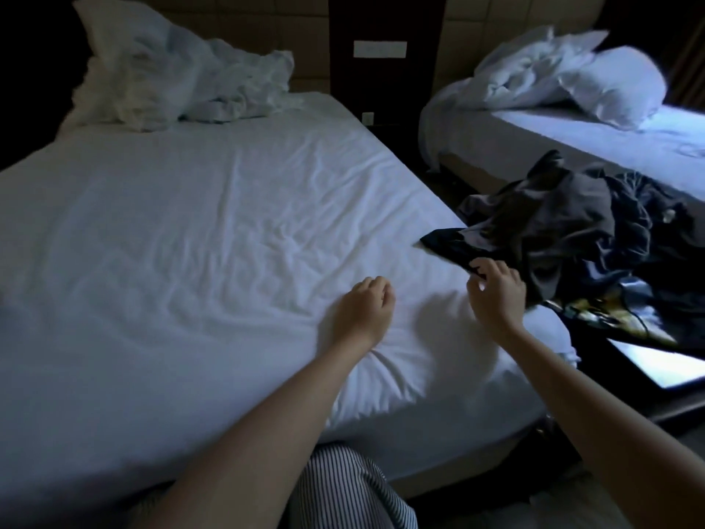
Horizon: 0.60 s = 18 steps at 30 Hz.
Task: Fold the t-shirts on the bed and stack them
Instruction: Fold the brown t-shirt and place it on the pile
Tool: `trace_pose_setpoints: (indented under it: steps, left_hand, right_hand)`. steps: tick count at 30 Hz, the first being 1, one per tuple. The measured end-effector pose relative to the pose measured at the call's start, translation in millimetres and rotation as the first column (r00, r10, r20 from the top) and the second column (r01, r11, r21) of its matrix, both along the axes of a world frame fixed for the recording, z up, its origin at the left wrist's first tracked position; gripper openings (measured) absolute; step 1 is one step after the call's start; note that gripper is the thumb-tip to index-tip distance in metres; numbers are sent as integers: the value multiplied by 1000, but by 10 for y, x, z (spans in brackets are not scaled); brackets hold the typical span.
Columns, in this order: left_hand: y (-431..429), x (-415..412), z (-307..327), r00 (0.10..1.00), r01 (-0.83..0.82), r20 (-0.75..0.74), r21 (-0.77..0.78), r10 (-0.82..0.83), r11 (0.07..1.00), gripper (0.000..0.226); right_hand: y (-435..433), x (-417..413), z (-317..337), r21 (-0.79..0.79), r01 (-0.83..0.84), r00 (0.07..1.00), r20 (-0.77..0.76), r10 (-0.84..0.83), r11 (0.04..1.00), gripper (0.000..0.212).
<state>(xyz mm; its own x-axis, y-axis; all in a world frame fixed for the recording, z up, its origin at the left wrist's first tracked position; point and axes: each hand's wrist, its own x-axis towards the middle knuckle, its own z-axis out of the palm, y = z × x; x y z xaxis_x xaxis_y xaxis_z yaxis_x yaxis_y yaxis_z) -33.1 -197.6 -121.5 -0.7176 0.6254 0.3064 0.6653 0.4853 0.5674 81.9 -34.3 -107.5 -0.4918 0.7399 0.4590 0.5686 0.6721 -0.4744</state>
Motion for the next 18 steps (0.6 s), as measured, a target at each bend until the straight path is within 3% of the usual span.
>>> trace_pose_setpoints:
  steps: [4,7,9,12,15,18]
  left_hand:
    - [3,-36,-16,1000,-4,12,-16,4,1000,31]
    - [20,-54,-29,1000,-18,6,-1,18,1000,23]
    - [26,-48,-38,1000,-20,7,8,20,1000,23]
    - [26,-42,-33,1000,-27,-1,-4,27,1000,24]
    - [33,-50,-65,1000,-25,16,28,25,999,23]
    - [49,-67,-92,999,-26,37,34,24,999,28]
  right_hand:
    - [435,-49,94,28,157,973,165,-159,987,49]
    - [617,-91,75,-141,275,929,295,-225,951,63]
    - [673,-91,6,-139,278,919,325,-222,950,52]
    - [738,-26,26,-150,271,955,163,-246,951,29]
    - [783,41,114,-409,241,948,-93,-303,880,27]
    - [632,-20,324,-589,20,892,-353,-280,808,15]
